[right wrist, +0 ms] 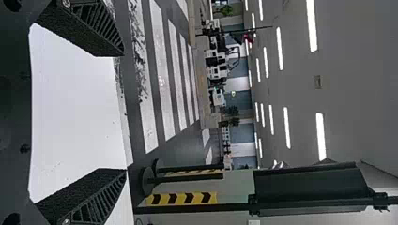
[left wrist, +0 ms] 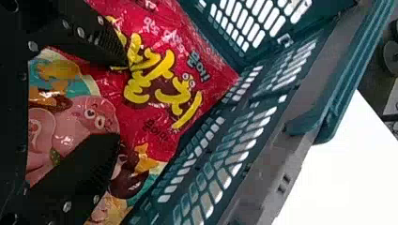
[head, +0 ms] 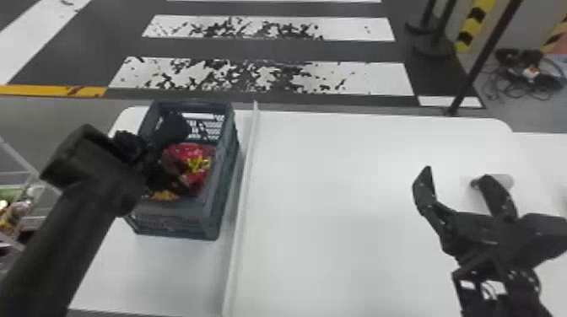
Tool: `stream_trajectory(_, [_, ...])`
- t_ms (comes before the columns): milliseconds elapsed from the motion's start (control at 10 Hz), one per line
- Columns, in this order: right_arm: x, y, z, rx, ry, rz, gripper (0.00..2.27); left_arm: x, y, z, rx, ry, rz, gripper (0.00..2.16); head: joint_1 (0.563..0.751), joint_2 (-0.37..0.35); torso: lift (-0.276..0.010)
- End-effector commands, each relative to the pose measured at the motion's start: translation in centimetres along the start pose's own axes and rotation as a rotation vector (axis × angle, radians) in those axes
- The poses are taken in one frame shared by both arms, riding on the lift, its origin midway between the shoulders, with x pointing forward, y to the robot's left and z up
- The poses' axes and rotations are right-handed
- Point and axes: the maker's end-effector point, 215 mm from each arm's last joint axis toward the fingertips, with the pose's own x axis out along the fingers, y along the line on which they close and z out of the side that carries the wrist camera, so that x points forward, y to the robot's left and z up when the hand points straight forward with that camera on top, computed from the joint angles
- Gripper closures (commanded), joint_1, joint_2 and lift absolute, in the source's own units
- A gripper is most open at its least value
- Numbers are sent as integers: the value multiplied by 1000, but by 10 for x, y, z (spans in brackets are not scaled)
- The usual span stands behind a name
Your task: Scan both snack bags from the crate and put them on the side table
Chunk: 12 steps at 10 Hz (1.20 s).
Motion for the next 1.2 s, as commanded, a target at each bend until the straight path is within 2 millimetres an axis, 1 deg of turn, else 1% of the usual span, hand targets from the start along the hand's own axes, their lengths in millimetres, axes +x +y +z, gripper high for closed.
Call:
stream_trajectory(0, [0,1,-1,2,1,0,43,-2,9,-11,-81,-10,43,2064,695,24,-87])
stream_trajectory(100, [0,1,-1,2,1,0,43,-12,15,-7,-108,-39,65,2135,695,34,-87])
stream_trajectory(200, [0,1,0,2,-1,1,46,-21,17,-1,-153,-81,61,2135,695,43,-87])
stream_trajectory(400, [0,2,-1,3,1,2,46,-39,29,1,-235,-134,91,2135,695,48,-87])
stream_trajectory(500, [0,2,-1,3,1,2,46,-45,35,-5,-285,-150,103,2135,695,55,-87])
stream_trajectory(600, [0,2,-1,3,1,2,46,-52,39,-6,-313,-173,119,2135,695,63,-87])
stream_trajectory(800, [-1,2,-2,2,6,1,46,-71,45,2,-356,-226,127,2135,695,77,-87])
stream_trajectory(900, [-1,2,-2,2,6,1,49,-75,43,-1,-391,-241,113,2135,695,79,-87])
stream_trajectory(1100, [-1,3,-4,5,9,2,49,-74,41,-1,-390,-239,104,2135,695,84,-87])
